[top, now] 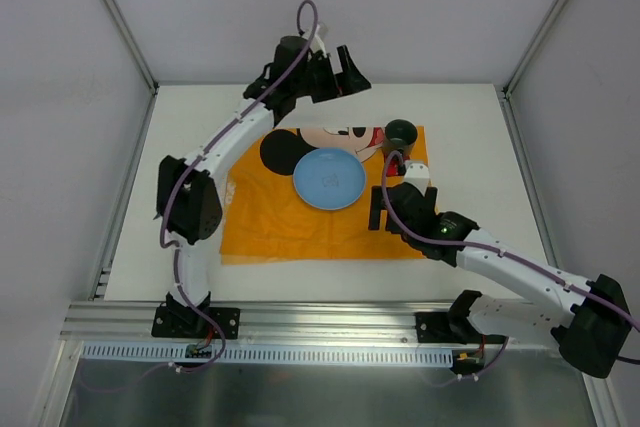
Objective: Set the dinner table for one person
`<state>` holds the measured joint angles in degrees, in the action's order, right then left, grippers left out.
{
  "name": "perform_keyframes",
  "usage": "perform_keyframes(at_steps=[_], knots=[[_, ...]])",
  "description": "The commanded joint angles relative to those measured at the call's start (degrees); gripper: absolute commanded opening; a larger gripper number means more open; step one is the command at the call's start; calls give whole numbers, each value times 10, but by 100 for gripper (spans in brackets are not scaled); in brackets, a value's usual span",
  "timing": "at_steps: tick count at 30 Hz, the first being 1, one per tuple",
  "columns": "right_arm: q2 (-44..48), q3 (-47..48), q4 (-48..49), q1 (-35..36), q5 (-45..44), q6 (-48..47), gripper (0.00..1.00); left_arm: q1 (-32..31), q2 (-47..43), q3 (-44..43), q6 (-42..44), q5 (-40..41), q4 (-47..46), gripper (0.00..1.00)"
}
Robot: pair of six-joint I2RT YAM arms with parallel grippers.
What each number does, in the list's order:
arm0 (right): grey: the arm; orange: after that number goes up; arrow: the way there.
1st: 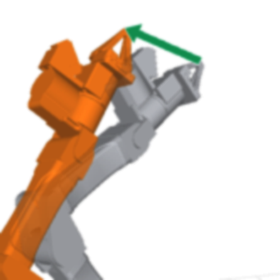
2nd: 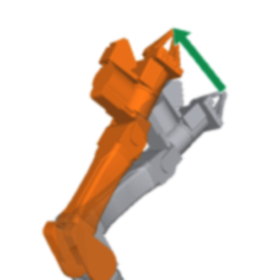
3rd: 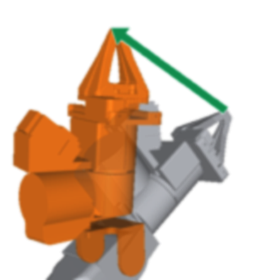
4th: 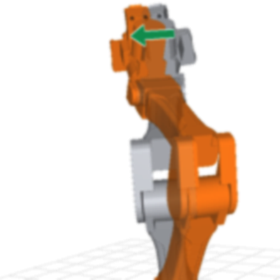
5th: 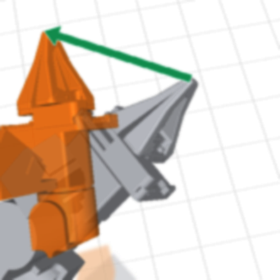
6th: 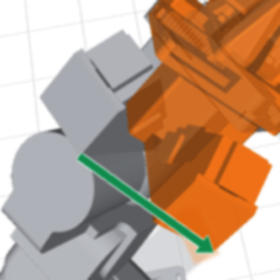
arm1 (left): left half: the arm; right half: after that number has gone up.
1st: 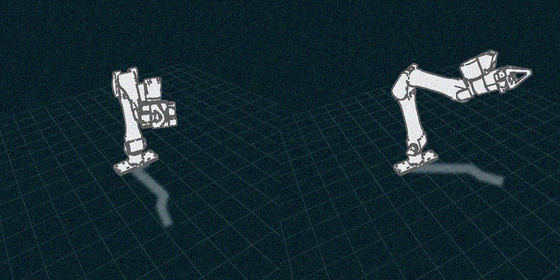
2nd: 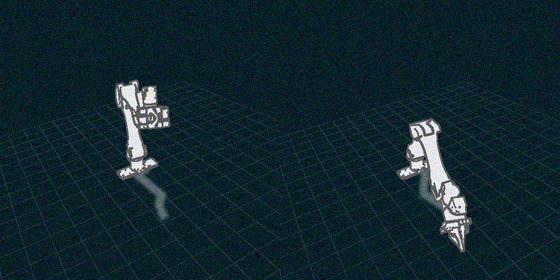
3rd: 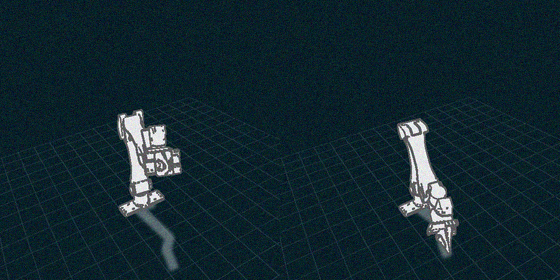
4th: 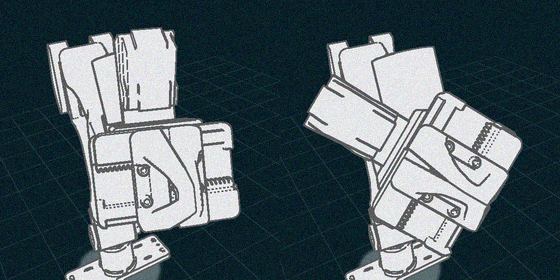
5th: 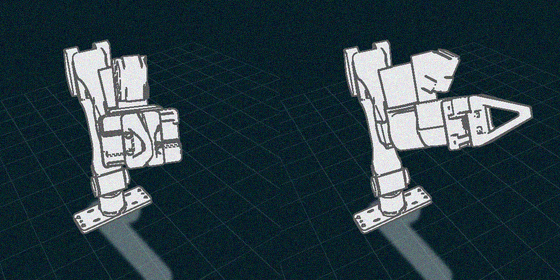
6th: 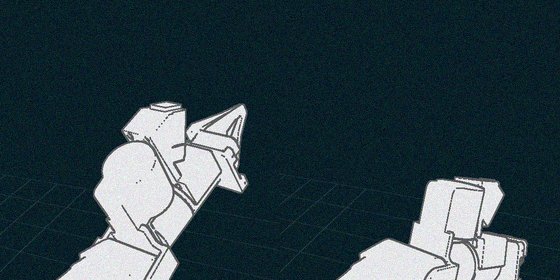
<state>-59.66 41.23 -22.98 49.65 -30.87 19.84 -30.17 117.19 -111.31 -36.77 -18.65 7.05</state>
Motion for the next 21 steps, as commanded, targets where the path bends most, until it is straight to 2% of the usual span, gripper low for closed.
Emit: perform_keyframes(at_steps=[1,4,8,14,17,18,21], knots=[[-12,46,3,3,-16,-20,100,20,-88,58,18,-29,-9,99],[-34,72,9,4,-8,-31,99,27,-164,138,66,32,-9,99],[-70,106,17,4,5,-45,100,54,-274,310,87,159,-5,99],[-122,137,52,4,42,-67,100,134,-457,517,93,237,15,99],[-164,166,68,4,70,-80,99,153,-526,558,131,301,44,99],[-176,183,76,4,78,-81,99,153,-532,562,125,355,55,99],[-217,207,83,5,106,-85,99,157,-547,573,90,393,76,99]])
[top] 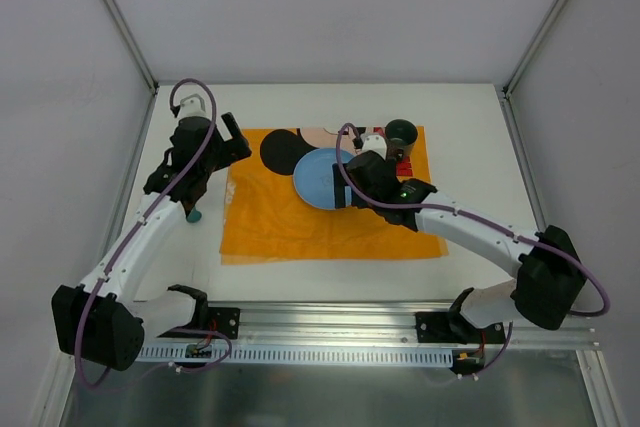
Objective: Set the dinner table for one person
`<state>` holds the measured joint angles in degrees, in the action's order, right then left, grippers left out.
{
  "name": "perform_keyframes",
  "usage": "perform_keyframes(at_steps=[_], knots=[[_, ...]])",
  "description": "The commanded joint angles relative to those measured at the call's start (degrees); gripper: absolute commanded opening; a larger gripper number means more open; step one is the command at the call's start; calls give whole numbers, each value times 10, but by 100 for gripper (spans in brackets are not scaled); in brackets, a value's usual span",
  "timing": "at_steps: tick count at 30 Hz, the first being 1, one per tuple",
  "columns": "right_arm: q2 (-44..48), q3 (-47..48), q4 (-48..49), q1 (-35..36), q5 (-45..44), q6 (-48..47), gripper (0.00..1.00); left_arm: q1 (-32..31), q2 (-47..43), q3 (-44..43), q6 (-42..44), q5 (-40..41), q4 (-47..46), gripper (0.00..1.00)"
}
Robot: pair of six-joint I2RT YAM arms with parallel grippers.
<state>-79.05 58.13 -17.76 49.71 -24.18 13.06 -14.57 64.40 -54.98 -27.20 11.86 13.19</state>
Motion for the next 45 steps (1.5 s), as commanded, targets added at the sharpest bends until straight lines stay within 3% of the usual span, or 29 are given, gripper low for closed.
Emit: perform_keyframes(at_steps=[1,6,11,15,25,34,40,45], knots=[[-35,48,35,8,41,-20,99,8,-22,15,-20,90,18,99],[-52,38,62,10,63,-27,100,120,-45,78,-117,34,31,99],[-73,33,78,8,72,-38,99,142,-19,93,-106,42,30,99],[-83,25,100,6,84,-42,99,174,27,78,-113,-23,14,99],[-87,-3,130,-10,101,-41,99,176,125,30,-146,-21,-21,99],[-74,-22,133,-21,101,-43,99,153,197,33,-308,-2,-76,99],[-55,-48,132,-29,97,-41,100,128,266,-34,-283,33,-79,99],[-52,-58,133,-32,95,-40,99,125,286,-41,-307,38,-79,98]])
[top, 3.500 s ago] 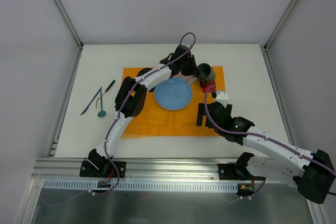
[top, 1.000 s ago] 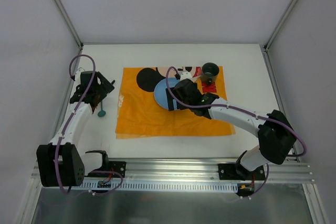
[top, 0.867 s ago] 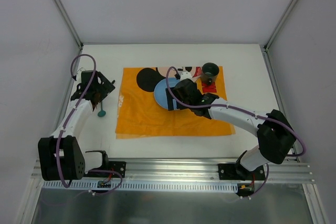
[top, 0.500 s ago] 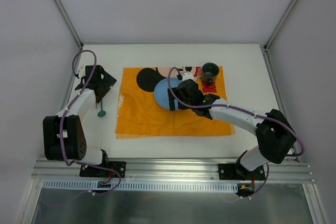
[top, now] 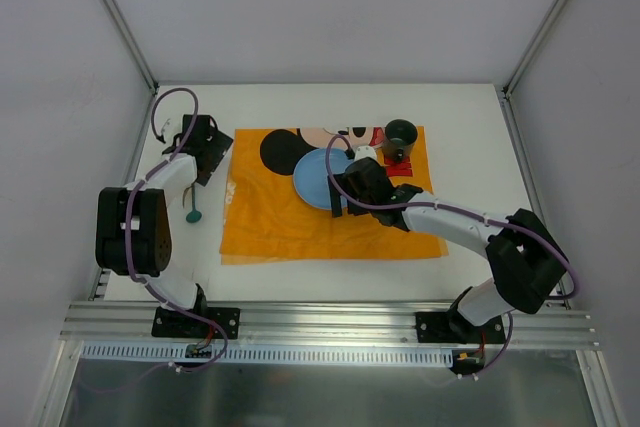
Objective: Set the dinner table for one person
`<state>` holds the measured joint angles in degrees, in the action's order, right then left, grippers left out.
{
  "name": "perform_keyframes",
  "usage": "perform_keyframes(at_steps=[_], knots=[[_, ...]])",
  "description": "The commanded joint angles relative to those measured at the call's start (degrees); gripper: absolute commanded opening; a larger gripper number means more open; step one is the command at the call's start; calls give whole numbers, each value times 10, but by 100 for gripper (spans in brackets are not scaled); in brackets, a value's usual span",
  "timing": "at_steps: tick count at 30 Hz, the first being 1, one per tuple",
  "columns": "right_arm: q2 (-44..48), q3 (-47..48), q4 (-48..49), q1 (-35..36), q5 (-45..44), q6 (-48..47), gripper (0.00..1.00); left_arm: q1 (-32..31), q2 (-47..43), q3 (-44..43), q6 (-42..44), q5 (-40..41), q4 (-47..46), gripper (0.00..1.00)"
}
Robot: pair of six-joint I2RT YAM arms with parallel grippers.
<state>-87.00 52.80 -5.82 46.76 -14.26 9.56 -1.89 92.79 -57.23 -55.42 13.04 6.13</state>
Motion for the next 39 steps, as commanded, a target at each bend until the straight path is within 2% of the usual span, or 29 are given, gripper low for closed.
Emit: perform_keyframes(at_steps=[1,7,18,29,39], knots=[[28,-6,13,-3,-4,-5,99,-3,0,-17,-33,34,-8,98],[28,-8,13,-5,-3,-6,99,-10,-30,13,-79,91,1,98],[28,-12,14,-6,-3,-5,100,-9,-21,41,-174,113,30,98],[55,-38,3,-18,-4,-8,99,15,41,39,-266,78,37,95],[71,-33,-24,-22,-5,-17,99,96,95,21,-305,7,46,90]])
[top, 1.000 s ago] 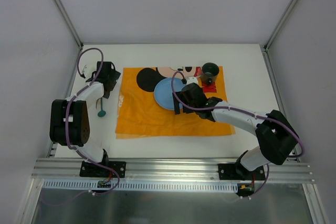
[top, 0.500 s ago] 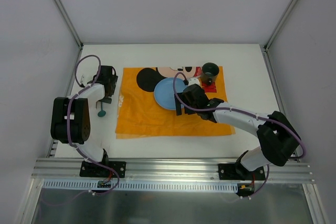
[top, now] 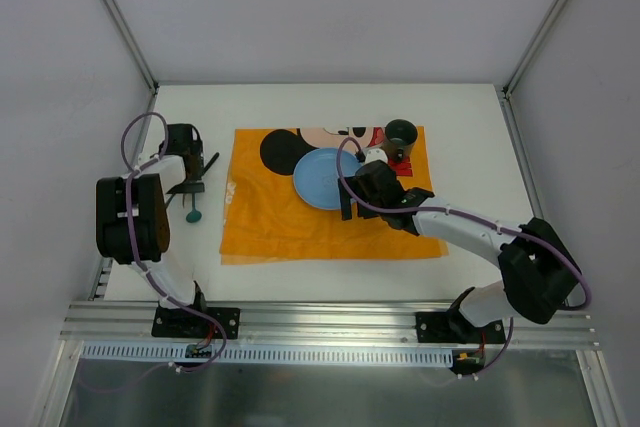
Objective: Set the dinner table for one person
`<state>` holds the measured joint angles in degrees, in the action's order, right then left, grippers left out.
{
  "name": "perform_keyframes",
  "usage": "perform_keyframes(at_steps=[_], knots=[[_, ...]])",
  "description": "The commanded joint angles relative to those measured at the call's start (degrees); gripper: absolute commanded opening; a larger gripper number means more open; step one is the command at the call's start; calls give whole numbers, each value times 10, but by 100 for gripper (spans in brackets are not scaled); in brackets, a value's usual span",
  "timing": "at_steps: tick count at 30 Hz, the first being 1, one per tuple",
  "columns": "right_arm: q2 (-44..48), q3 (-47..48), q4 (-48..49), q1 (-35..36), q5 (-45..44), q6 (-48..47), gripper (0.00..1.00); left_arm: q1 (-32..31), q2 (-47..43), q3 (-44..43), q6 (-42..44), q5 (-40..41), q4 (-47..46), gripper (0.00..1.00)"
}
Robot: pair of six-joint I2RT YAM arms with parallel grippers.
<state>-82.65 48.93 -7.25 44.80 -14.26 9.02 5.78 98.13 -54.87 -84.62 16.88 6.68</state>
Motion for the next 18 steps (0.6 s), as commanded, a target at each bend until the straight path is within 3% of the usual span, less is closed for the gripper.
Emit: perform_keyframes(at_steps=[1,4,9,13,14,18], knots=[[28,6,-11,-2,-5,-12,99,24,48,-8,-11,-40,43,90],[35,8,-14,-3,-8,-10,99,33,65,-30,-5,-60,50,69],[48,8,-23,-3,-11,-1,99,44,110,-68,-3,-114,62,60],[68,-1,-25,-4,-23,4,99,50,155,-105,9,-157,73,45],[70,-1,-26,-5,-23,5,99,50,167,-114,12,-163,75,37],[88,-5,-38,-5,-31,8,100,53,194,-127,10,-186,81,25]])
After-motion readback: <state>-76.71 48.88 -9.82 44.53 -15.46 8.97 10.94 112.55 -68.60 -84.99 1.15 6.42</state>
